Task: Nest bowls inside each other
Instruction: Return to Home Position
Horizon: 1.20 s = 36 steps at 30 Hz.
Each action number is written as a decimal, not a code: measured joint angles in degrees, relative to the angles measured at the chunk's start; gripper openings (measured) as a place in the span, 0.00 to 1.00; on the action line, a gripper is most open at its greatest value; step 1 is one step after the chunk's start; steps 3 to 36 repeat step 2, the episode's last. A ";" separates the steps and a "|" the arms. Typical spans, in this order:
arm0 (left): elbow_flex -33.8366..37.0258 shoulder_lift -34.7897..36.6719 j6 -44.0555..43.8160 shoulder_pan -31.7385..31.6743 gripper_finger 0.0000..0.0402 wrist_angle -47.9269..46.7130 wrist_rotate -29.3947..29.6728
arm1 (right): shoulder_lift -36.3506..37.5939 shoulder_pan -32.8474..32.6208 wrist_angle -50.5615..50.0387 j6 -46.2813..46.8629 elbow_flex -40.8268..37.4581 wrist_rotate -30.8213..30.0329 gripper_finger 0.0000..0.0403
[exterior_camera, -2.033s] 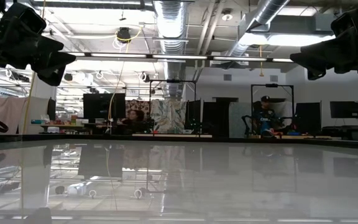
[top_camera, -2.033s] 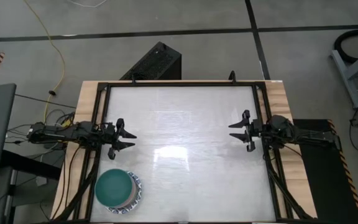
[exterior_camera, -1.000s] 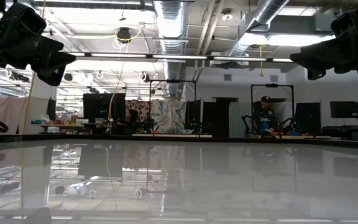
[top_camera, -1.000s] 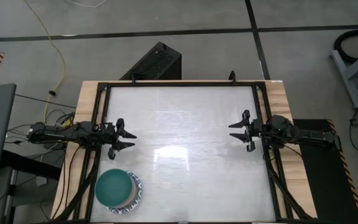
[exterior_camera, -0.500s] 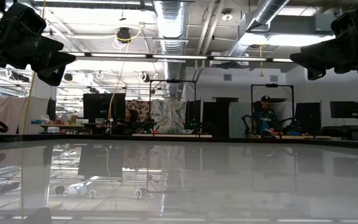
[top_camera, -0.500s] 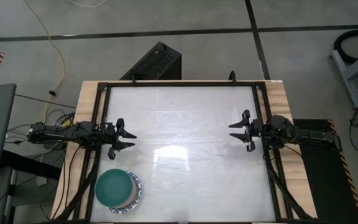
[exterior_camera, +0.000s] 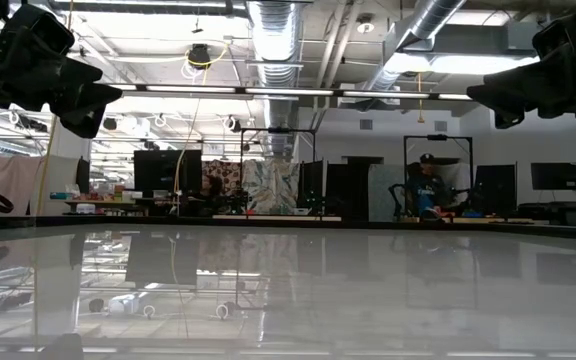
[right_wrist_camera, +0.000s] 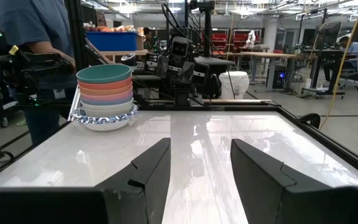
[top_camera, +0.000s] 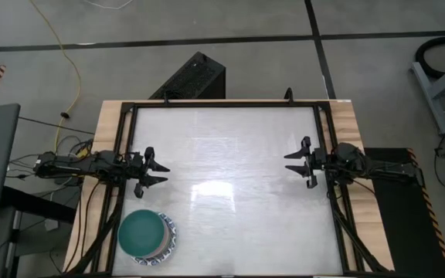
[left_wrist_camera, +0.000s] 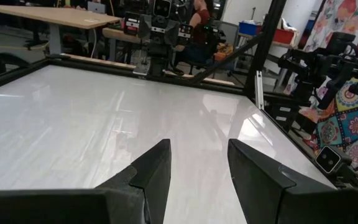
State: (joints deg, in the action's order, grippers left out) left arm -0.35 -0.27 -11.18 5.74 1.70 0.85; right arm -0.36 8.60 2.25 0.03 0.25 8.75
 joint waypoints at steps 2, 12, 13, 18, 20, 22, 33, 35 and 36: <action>0.01 0.00 0.00 0.00 0.37 0.01 0.01 | 0.00 0.00 0.00 -0.01 0.00 0.00 0.47; 0.01 0.00 0.00 0.00 0.37 0.01 0.01 | 0.00 0.00 0.00 -0.01 0.00 0.00 0.47; 0.01 0.00 0.00 0.00 0.37 0.01 0.01 | 0.00 0.00 0.00 -0.01 0.00 0.00 0.47; 0.01 0.00 0.00 0.00 0.37 0.01 0.01 | 0.00 0.00 0.00 -0.01 0.00 0.00 0.47; 0.01 0.00 0.00 0.00 0.37 0.01 0.01 | 0.00 0.00 0.00 -0.01 0.00 0.00 0.47; 0.01 0.00 0.00 0.00 0.37 0.01 0.01 | 0.00 0.00 0.00 -0.01 0.00 0.00 0.47; 0.01 0.00 0.00 0.00 0.37 0.01 0.01 | 0.00 0.00 0.00 -0.01 0.00 0.00 0.47; 0.01 0.00 0.00 0.00 0.37 0.01 0.01 | 0.00 0.00 0.00 -0.01 0.00 0.00 0.47; 0.01 0.00 0.00 0.00 0.37 0.01 0.01 | 0.00 0.00 0.00 -0.01 0.00 0.00 0.47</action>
